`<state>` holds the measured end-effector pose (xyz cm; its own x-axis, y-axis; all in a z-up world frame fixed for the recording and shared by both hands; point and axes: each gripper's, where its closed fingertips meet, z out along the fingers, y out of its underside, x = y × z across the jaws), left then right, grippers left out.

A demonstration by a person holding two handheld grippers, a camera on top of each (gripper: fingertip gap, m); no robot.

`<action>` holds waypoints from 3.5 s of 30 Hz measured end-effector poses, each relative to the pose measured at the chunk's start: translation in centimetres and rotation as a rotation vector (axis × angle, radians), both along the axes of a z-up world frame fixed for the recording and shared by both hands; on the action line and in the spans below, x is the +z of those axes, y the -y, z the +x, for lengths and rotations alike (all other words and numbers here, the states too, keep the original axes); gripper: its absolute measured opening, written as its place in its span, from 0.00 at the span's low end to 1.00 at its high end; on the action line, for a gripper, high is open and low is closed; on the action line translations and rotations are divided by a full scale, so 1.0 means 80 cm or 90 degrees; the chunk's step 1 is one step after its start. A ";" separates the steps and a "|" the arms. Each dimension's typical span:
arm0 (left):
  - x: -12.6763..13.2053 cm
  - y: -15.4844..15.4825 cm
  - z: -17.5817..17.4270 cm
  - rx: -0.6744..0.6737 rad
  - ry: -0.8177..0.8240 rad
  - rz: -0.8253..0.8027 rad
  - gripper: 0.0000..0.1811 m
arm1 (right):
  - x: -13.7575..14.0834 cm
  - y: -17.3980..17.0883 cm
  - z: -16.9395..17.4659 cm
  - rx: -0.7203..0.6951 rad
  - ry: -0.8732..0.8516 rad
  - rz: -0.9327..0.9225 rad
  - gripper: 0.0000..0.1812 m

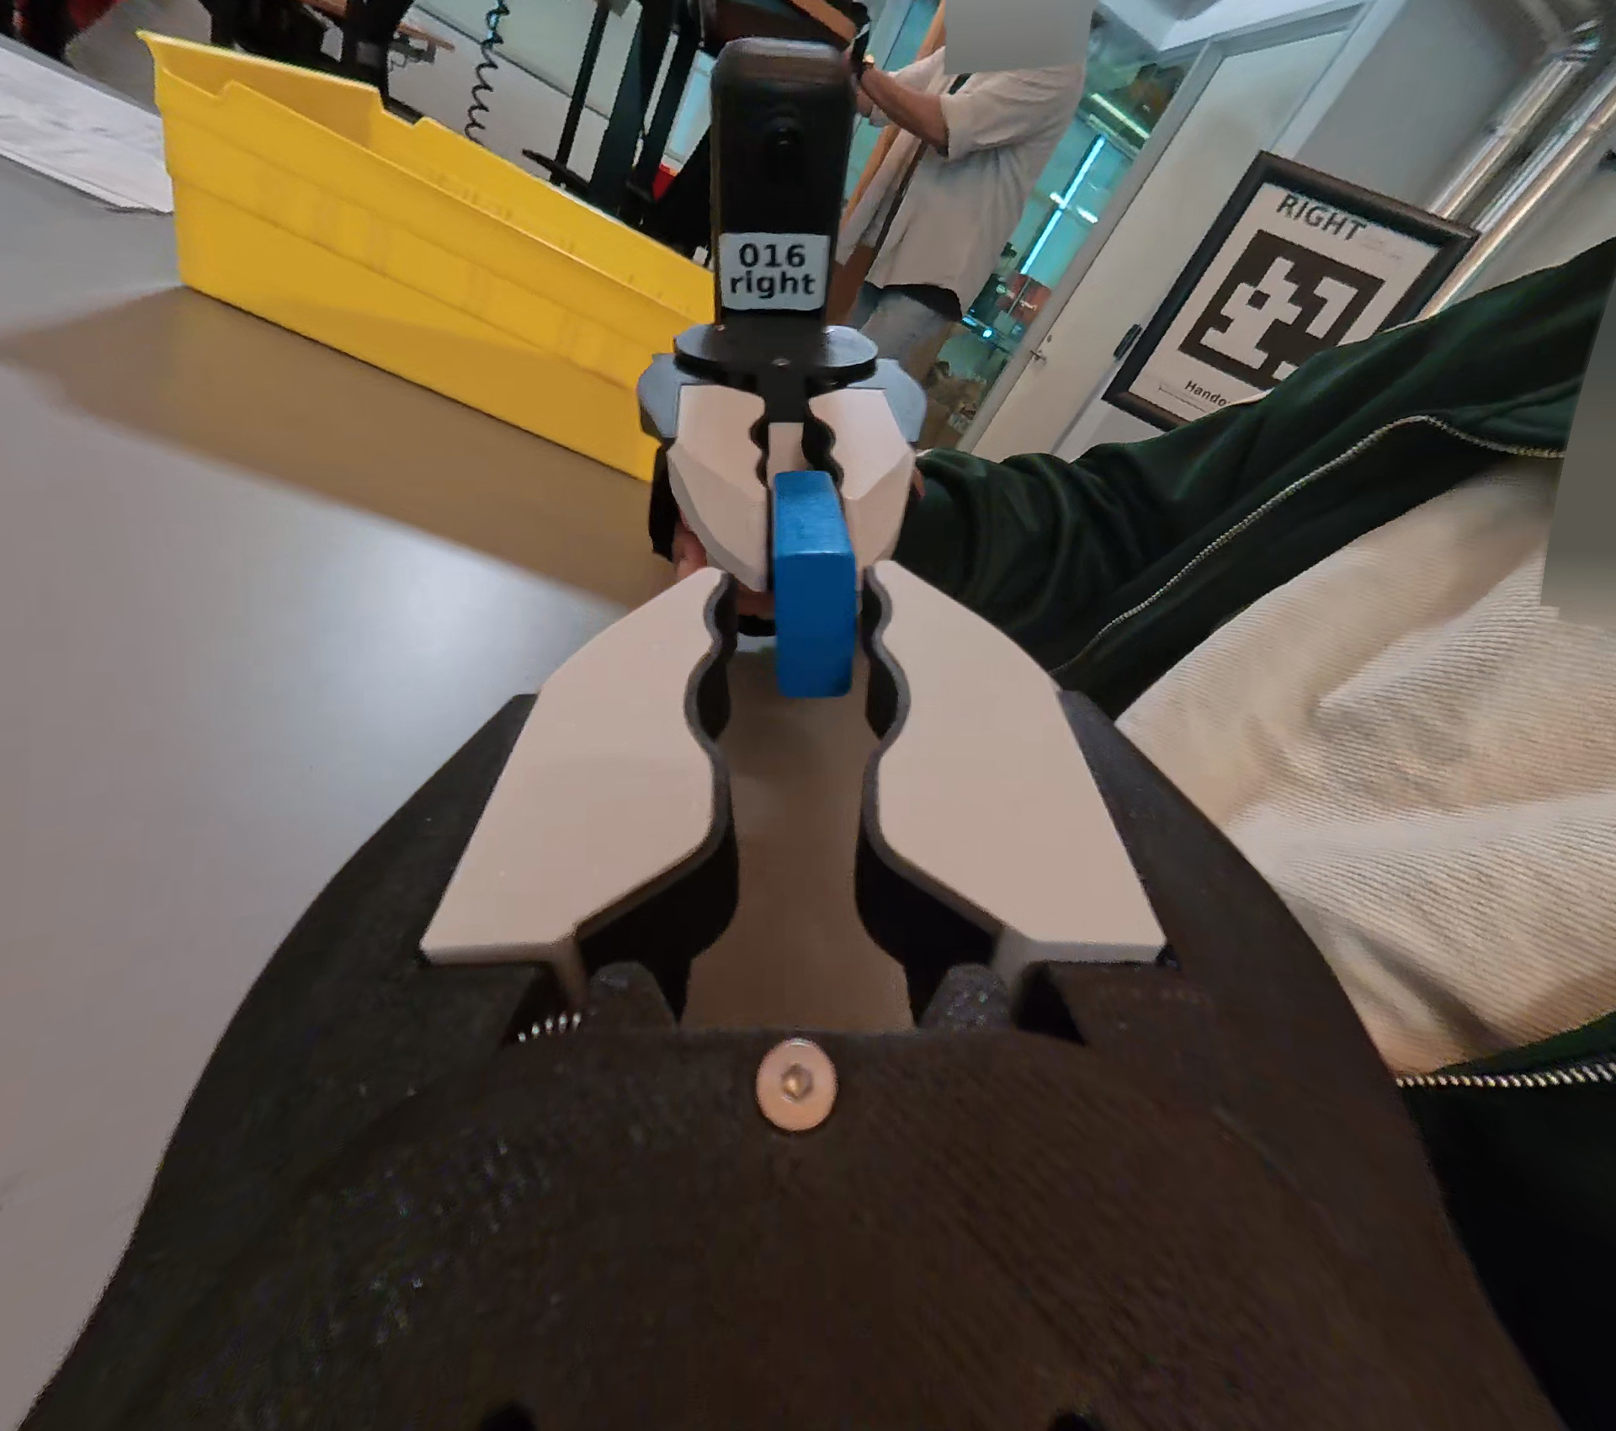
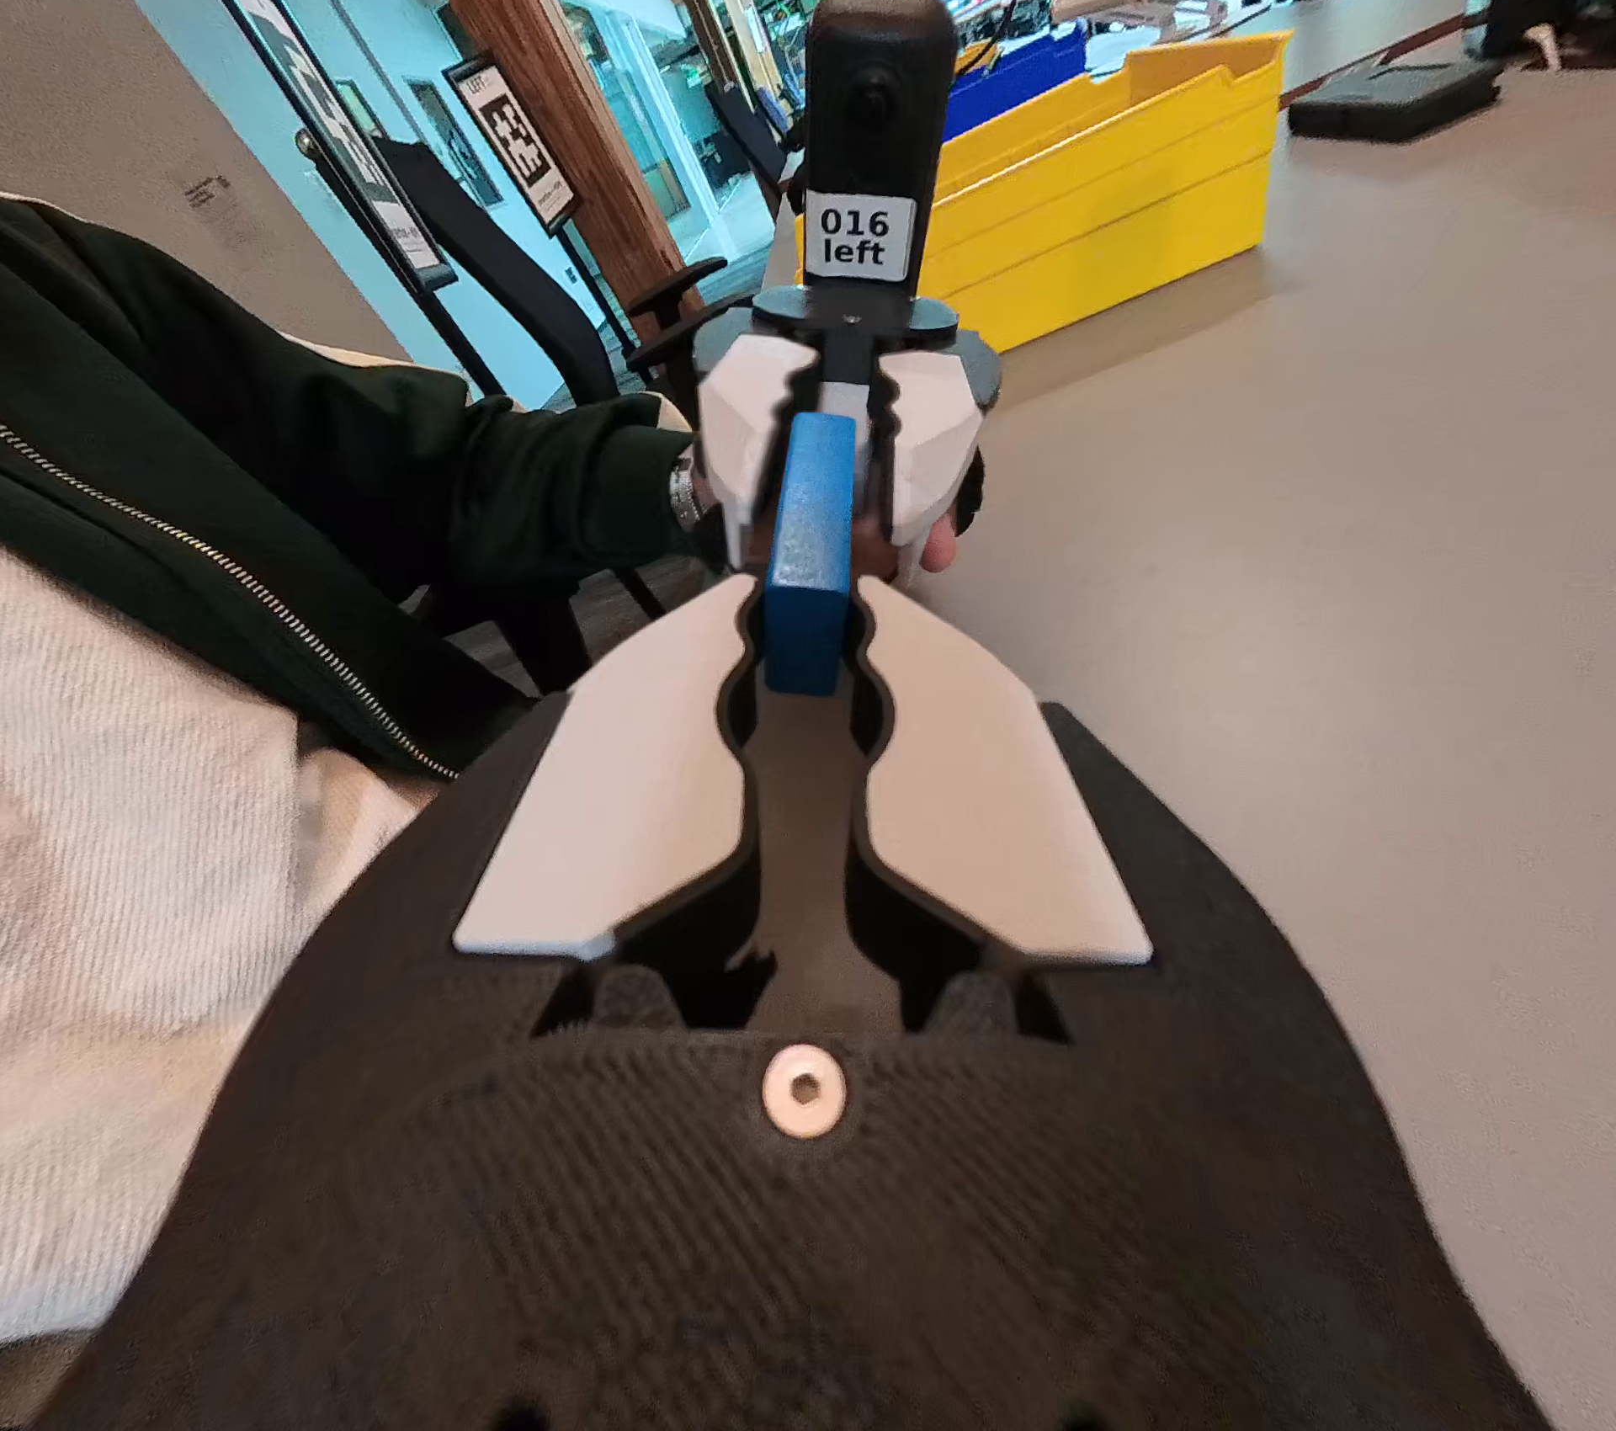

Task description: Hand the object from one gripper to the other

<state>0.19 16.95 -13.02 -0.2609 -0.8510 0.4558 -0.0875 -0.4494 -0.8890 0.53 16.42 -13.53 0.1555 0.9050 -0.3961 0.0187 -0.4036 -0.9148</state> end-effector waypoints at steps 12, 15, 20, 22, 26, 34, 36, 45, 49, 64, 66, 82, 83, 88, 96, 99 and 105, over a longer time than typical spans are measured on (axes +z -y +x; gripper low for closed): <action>-0.004 -0.008 -0.001 0.032 -0.035 0.007 0.10 | -0.005 -0.021 0.002 -0.080 0.016 0.079 0.24; 0.000 -0.016 -0.005 0.045 -0.020 -0.033 0.10 | -0.005 -0.032 0.007 -0.123 0.028 0.124 0.34; 0.005 -0.027 -0.012 0.036 -0.004 -0.156 0.10 | 0.006 -0.043 0.015 -0.193 0.079 0.300 0.45; 0.006 -0.027 -0.012 0.019 -0.001 -0.205 0.10 | 0.009 -0.038 0.012 -0.194 0.109 0.370 0.42; 0.001 -0.020 -0.011 -0.028 -0.014 -0.283 0.10 | 0.012 -0.020 0.000 -0.177 0.166 0.508 0.34; -0.004 0.003 -0.007 -0.132 -0.029 -0.336 0.10 | 0.005 -0.001 -0.013 -0.117 0.222 0.565 0.19; -0.004 0.004 -0.007 -0.136 -0.028 -0.336 0.10 | 0.006 -0.001 -0.013 -0.115 0.220 0.562 0.19; -0.002 0.001 -0.005 -0.127 0.000 -0.325 0.13 | 0.006 -0.004 -0.011 -0.127 0.219 0.547 0.19; 0.002 -0.007 -0.005 -0.094 0.023 -0.299 0.24 | 0.014 -0.009 -0.005 -0.143 0.186 0.505 0.19; 0.020 0.011 0.003 0.019 0.055 0.060 0.40 | 0.028 -0.003 0.007 -0.035 -0.028 0.038 0.19; 0.019 0.010 0.002 0.035 0.046 0.090 0.36 | 0.026 -0.002 0.005 -0.029 -0.030 0.028 0.19; 0.012 0.012 0.005 0.050 0.005 0.145 0.20 | 0.029 0.001 0.002 -0.025 -0.049 0.035 0.19; 0.013 0.012 0.005 0.050 0.007 0.144 0.20 | 0.029 0.001 0.002 -0.026 -0.051 0.036 0.19; 0.015 0.013 0.004 0.051 0.008 0.140 0.20 | 0.030 0.002 0.002 -0.024 -0.055 0.041 0.19; 0.010 -0.003 0.003 0.096 -0.026 0.146 0.19 | 0.043 -0.025 0.013 -0.162 -0.034 0.214 0.47; -0.005 -0.015 0.004 0.126 -0.080 0.156 0.19 | 0.026 -0.029 0.016 -0.183 0.089 0.320 0.44; -0.029 -0.024 0.005 0.157 -0.184 0.187 0.20 | -0.016 -0.023 0.009 -0.152 0.315 0.429 0.28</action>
<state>0.56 18.89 -15.38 0.0671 -0.9752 0.2110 -0.2728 -0.2214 -0.9363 1.26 18.27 -14.81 0.3841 0.8436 0.3751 0.4607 0.1770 -0.8697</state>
